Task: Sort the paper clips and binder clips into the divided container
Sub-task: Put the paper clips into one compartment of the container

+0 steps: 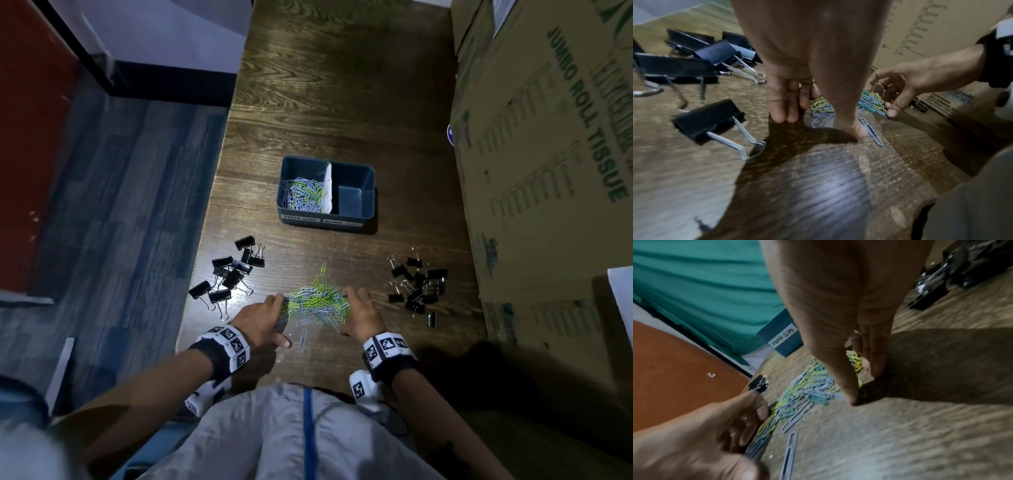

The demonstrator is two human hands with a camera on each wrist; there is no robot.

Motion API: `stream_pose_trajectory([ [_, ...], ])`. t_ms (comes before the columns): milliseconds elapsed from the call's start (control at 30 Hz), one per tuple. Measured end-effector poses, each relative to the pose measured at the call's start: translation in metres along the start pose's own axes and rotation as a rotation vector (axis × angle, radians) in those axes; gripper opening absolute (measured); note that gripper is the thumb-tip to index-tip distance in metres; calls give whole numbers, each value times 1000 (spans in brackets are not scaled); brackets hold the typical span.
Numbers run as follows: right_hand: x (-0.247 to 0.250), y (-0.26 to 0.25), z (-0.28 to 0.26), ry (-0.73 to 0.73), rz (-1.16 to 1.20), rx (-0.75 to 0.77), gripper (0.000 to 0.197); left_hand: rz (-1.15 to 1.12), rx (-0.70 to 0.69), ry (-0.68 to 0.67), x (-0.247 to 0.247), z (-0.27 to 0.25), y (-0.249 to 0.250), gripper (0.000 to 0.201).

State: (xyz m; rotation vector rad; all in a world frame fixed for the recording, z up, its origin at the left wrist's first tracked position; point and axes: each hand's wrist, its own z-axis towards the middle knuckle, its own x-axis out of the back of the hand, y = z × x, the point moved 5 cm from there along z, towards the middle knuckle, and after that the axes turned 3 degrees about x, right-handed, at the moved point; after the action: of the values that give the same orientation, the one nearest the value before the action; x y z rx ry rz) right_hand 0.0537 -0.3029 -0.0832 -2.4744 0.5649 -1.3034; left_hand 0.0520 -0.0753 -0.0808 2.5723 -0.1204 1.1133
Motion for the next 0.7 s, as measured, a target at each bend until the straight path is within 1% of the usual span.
stream_pose_trajectory([
  [67,-6,-12,2,32,2,10,72,1,-12,15,2,6,8,80],
  [133,-9,-23,5,64,28,19,69,-58,-23,69,5,11,14,67],
  [233,-10,-30,10,28,95,14,71,-189,-59,154,16,9,19,44],
  [267,-8,-29,12,9,112,12,73,-209,-66,171,19,7,20,40],
  [300,-4,-29,13,3,119,13,76,-209,-67,184,21,6,19,41],
  [333,0,-27,14,11,110,13,79,-179,-55,191,22,4,18,47],
  [400,12,-25,16,13,31,19,88,-51,-18,153,17,4,14,72],
  [500,22,-31,18,-103,-191,70,112,70,13,71,8,6,14,105],
  [567,23,-40,20,-176,-289,104,123,103,27,73,6,11,17,120],
  [633,19,-50,22,-203,-377,146,128,100,50,96,6,15,19,128],
  [700,13,-57,22,-197,-428,188,122,68,44,123,9,19,22,121],
])
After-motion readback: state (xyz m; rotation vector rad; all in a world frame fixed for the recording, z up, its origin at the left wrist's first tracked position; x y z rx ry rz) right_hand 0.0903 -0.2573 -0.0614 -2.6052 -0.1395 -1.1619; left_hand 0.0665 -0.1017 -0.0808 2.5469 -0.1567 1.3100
